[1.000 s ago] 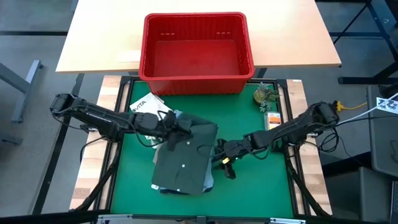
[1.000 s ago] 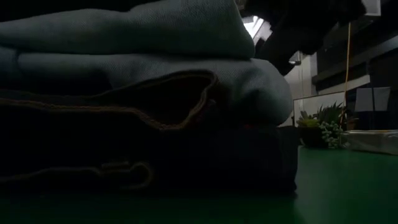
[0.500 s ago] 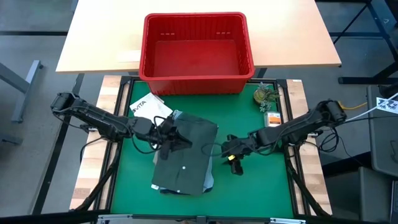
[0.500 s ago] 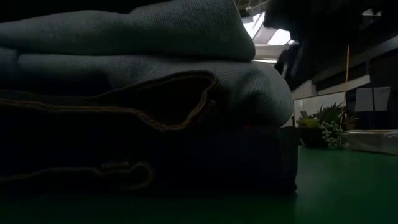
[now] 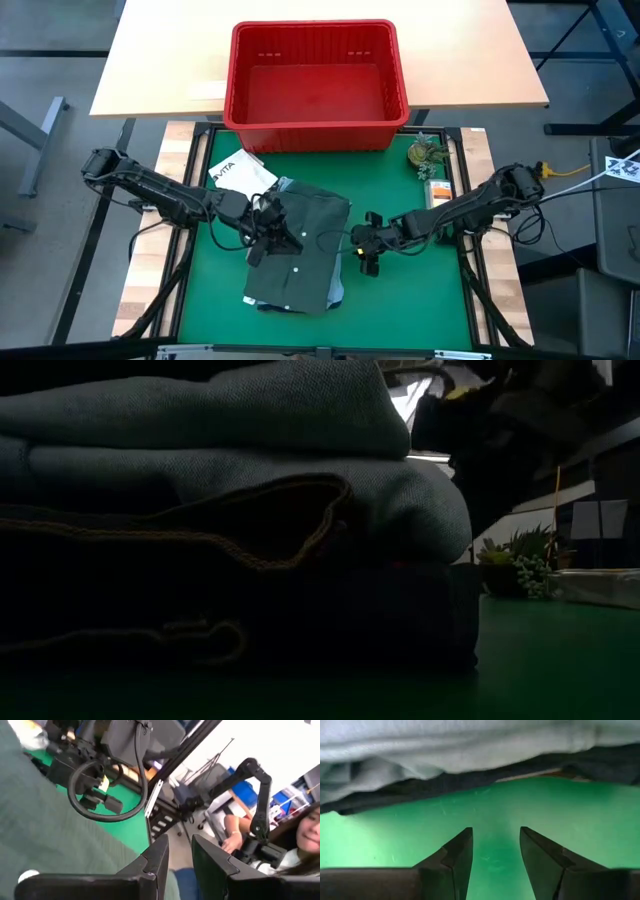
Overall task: Fold Laundry from Bin
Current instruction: Put the stacked clothing into the organizer bin
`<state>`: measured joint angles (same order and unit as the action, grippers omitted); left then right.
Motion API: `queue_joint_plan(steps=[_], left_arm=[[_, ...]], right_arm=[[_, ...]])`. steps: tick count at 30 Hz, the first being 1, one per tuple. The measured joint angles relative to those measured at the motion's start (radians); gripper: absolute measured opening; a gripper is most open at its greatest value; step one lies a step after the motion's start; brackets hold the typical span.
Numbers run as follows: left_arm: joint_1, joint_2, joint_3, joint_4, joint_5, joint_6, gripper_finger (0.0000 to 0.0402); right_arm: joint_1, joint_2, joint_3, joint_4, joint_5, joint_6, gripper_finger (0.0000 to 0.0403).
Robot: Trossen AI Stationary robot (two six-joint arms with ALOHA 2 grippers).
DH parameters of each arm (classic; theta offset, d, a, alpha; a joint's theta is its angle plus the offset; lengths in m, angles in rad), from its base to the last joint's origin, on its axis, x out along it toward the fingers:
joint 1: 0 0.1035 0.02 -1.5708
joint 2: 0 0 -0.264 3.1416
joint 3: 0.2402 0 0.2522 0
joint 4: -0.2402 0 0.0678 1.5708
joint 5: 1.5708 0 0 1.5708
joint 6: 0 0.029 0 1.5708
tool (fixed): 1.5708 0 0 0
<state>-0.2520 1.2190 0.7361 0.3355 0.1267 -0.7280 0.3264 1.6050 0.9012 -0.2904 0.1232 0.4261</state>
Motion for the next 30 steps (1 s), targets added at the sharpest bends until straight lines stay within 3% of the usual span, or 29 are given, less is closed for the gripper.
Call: queue_joint_plan(steps=[14, 20, 24, 30], left_arm=[[0.001, -0.010, 0.000, -0.138, 0.011, -0.002, 0.0080], [0.007, -0.038, 0.000, -0.170, 0.013, 0.006, 0.0080], [0.007, -0.043, 0.000, -0.172, 0.014, 0.031, 0.0080], [0.007, -0.055, 0.000, -0.258, 0.030, 0.031, 0.0080]], right_arm=[[0.000, 0.082, 0.000, 0.161, -0.064, 0.074, 0.0165], [0.000, 0.082, 0.000, 0.193, -0.050, 0.087, 0.0215], [-0.001, 0.082, 0.000, 0.187, -0.032, 0.208, 0.0252], [-0.034, 0.082, 0.000, 0.121, -0.027, 0.280, 0.0270]])
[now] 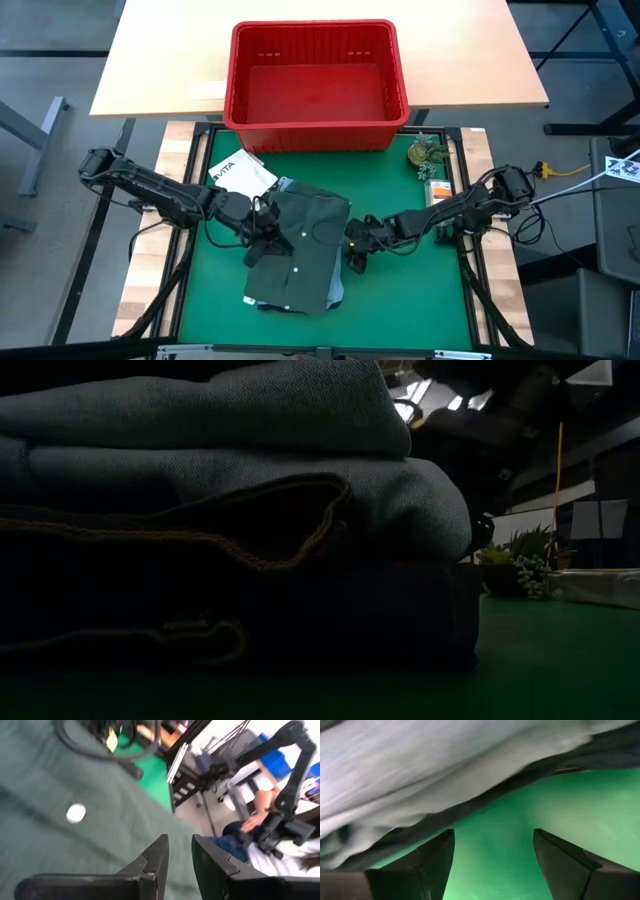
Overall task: Fold Laundry from Bin
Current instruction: Put the stacked clothing into the organizer bin
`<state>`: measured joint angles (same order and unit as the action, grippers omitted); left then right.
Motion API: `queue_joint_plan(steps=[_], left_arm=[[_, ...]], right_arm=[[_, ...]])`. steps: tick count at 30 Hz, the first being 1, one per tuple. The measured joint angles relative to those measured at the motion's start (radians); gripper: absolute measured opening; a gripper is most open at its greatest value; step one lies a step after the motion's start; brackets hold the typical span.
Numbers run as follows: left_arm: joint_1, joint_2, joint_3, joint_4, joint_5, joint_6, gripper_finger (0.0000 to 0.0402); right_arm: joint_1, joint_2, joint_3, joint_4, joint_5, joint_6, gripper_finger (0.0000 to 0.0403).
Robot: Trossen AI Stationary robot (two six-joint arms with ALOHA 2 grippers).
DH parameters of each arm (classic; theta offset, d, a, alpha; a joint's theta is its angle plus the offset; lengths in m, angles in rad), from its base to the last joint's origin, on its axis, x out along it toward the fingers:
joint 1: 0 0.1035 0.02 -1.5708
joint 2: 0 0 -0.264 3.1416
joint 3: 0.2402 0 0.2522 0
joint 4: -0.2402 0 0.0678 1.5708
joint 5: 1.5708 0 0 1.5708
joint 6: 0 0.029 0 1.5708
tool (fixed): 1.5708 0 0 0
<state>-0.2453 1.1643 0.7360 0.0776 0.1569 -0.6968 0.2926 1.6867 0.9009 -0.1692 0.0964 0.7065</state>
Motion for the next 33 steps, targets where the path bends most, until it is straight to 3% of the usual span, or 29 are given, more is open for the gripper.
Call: queue_joint_plan(steps=[10, 20, 29, 33], left_arm=[[0.001, -0.100, 0.000, -0.209, -0.020, -0.008, 0.0080], [0.003, -0.146, 0.000, -0.478, -0.043, -0.165, 0.0080], [0.003, -0.144, 0.000, -0.495, -0.063, -0.189, 0.0080], [0.003, -0.144, 0.000, -0.496, -0.063, -0.248, 0.0080]], right_arm=[[-0.018, 0.087, 0.001, 0.014, -0.016, 0.021, 0.0253], [-0.018, 0.121, 0.000, 0.234, -0.071, 0.045, 0.0253], [-0.018, 0.121, 0.000, 0.541, -0.171, 0.045, 0.0253], [-0.017, 0.121, 0.001, 0.600, -0.178, 0.040, 0.0253]])
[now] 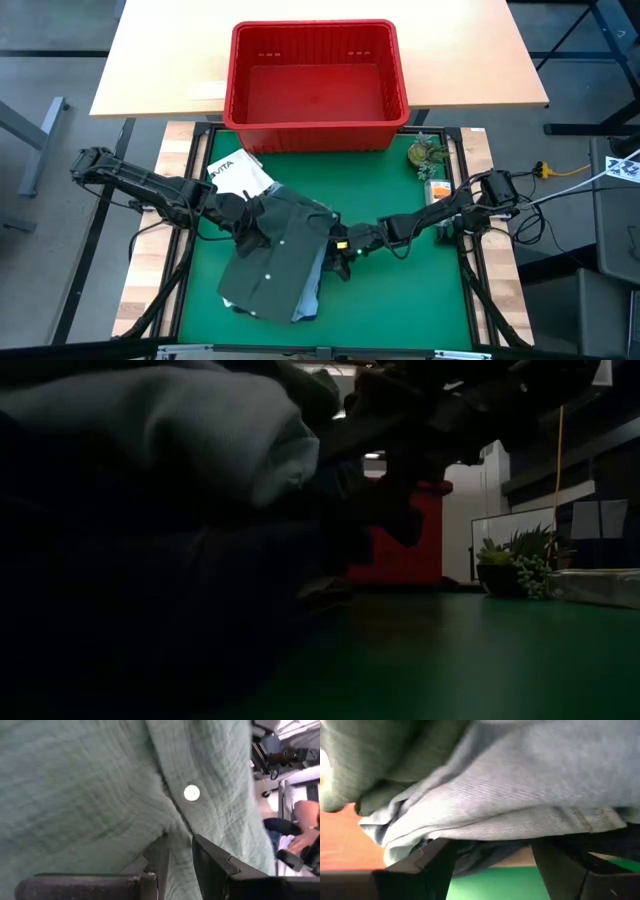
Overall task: Fold Laundry from Bin
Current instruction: Put the stacked clothing into the organizer bin
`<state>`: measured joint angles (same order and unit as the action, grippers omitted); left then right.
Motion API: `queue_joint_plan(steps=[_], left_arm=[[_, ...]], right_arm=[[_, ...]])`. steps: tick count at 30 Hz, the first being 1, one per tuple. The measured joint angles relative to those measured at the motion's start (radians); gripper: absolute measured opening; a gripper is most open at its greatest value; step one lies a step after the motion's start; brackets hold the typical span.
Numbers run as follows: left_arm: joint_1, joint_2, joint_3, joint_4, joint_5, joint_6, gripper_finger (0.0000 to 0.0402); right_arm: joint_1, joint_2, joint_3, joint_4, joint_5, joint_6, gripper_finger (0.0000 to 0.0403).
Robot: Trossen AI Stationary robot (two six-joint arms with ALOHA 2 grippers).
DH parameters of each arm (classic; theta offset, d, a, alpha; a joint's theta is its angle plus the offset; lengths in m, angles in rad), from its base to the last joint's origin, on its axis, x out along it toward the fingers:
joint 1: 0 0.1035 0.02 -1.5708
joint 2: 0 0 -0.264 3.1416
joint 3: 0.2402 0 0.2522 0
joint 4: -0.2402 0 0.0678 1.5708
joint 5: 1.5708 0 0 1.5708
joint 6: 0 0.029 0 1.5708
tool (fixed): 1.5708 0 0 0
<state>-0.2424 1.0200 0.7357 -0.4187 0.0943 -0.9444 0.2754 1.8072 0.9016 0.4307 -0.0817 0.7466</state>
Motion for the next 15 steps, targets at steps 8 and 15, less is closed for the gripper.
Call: queue_joint_plan(steps=[8, 15], left_arm=[[0.000, 0.000, 0.000, 0.158, -0.001, -0.044, 0.0080], [-0.015, 0.006, 0.000, 0.509, -0.077, 0.058, 0.0080]], right_arm=[[0.000, 0.000, 0.000, -0.002, 0.008, -0.022, 0.0253], [0.000, -0.001, 0.000, -0.005, 0.010, -0.063, 0.0253]])
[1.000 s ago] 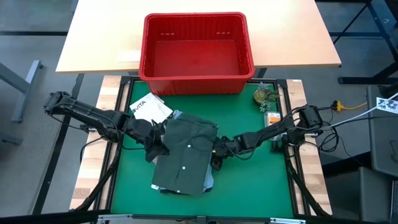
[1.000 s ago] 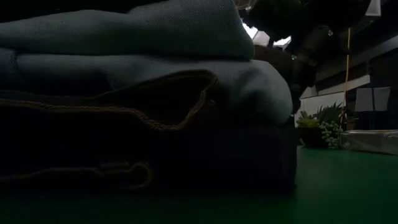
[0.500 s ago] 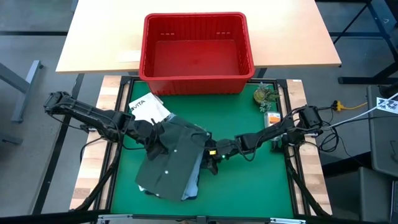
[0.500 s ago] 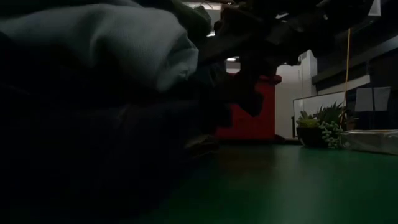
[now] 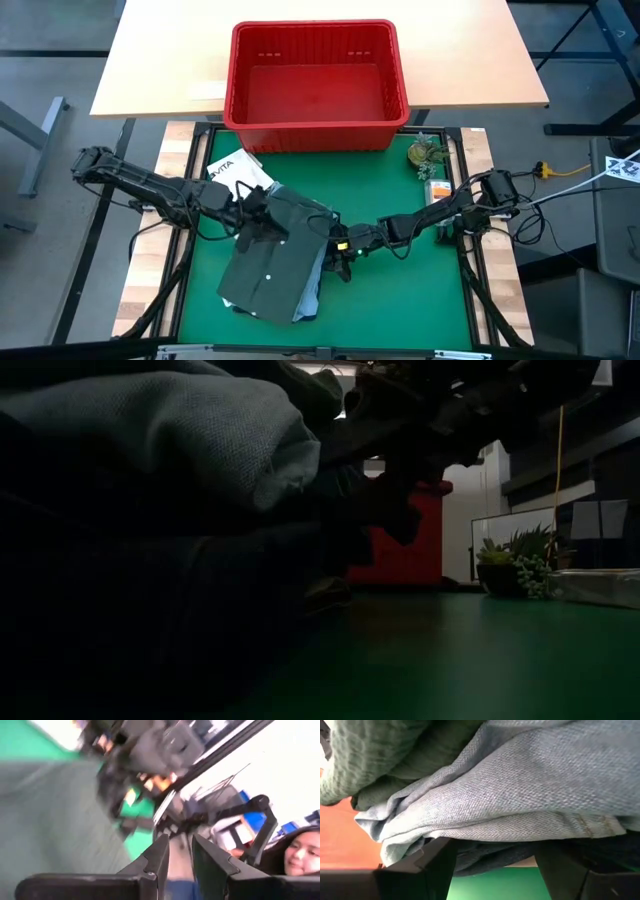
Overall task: Fold Laundry from Bin
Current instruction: Put the stacked clothing into the organizer bin
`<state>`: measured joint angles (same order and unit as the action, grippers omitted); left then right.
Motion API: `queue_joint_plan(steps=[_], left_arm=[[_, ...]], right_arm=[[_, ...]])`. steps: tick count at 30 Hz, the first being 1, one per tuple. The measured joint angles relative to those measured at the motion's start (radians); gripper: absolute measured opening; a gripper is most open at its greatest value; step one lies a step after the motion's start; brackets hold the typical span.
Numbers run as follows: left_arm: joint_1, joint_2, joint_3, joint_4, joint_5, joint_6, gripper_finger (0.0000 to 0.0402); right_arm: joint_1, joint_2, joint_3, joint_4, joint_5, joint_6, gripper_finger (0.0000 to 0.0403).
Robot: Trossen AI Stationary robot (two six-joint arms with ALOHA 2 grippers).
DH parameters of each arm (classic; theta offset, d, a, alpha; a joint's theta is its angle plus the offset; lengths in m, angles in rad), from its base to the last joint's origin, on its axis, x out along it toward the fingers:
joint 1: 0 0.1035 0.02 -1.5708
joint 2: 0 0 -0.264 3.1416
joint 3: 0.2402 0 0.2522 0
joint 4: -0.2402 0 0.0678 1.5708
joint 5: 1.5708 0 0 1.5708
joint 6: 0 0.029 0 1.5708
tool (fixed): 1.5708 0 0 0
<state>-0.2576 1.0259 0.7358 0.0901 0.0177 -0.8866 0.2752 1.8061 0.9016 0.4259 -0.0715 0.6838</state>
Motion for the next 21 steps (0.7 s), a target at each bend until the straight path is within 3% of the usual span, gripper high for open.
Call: queue_joint_plan(steps=[7, 17, 21], left_arm=[[-0.068, 0.119, 0.001, 0.146, -0.025, 0.109, 0.0080], [-0.200, 0.227, 0.001, 0.135, -0.024, 0.106, 0.0080], [-0.247, 0.251, 0.001, 0.020, -0.024, 0.078, 0.0080]], right_arm=[[-0.001, 0.000, 0.000, -0.004, 0.000, -0.012, 0.0253], [-0.001, -0.001, 0.001, -0.005, 0.000, -0.013, 0.0253], [-0.004, -0.001, 0.001, -0.009, -0.025, -0.065, 0.0253]])
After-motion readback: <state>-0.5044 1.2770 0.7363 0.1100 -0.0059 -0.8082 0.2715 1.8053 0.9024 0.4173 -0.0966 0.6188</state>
